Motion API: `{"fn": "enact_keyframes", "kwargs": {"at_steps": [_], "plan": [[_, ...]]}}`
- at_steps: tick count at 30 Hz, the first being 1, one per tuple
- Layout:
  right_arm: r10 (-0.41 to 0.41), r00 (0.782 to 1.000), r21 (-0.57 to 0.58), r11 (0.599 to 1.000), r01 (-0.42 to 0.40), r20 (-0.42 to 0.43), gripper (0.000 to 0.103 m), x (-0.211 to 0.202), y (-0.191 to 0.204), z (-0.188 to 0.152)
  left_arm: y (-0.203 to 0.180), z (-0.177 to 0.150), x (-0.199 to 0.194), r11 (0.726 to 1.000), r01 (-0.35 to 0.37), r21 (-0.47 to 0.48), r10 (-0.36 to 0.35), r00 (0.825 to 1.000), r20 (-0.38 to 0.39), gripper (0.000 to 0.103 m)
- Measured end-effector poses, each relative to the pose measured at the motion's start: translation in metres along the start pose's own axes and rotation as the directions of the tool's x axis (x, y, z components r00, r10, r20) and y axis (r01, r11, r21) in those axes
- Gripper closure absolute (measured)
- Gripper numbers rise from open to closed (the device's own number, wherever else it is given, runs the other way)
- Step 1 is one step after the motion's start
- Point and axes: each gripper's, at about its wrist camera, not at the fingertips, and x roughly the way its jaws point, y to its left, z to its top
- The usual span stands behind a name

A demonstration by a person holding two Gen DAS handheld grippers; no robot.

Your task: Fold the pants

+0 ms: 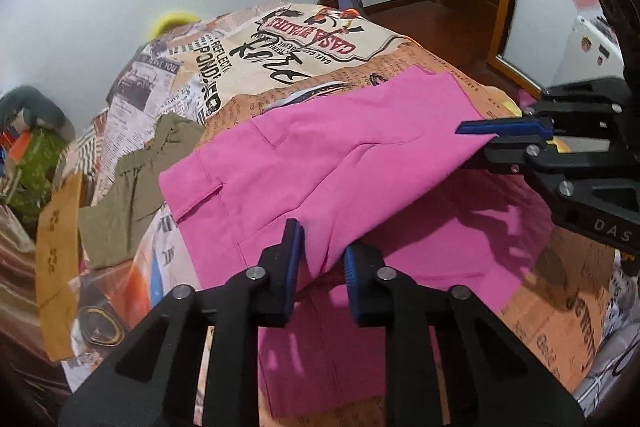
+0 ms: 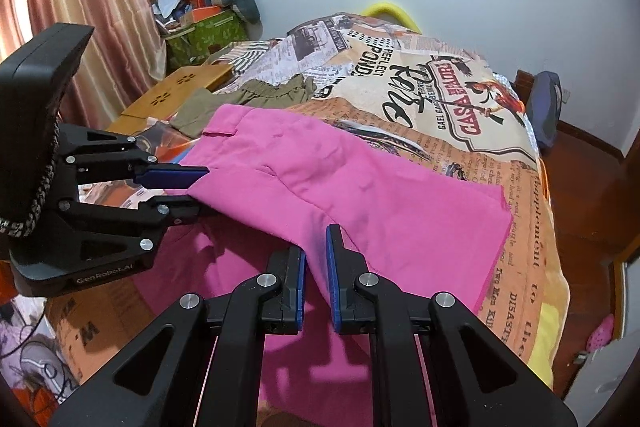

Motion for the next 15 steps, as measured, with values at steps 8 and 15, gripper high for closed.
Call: {"fn": "enact_keyframes", "kwargs": {"at_steps": [8,15], "plan": [[-0.003,1.0,-0.026,1.0,0.002,-0.025,0.094,-0.015,0.008,-0.014,-0.01,-0.022,-0.024,0.999,0.053,0.004,-0.053,0.999,0.009,0.085],[-0.004,0.999,-0.017,1.0,0.003,-0.049,0.094,-0.026,0.013,-0.031,-0.029,-0.039,-0.031,0.997,0.078,0.02,-0.078,0.997,0.001,0.087]]}}
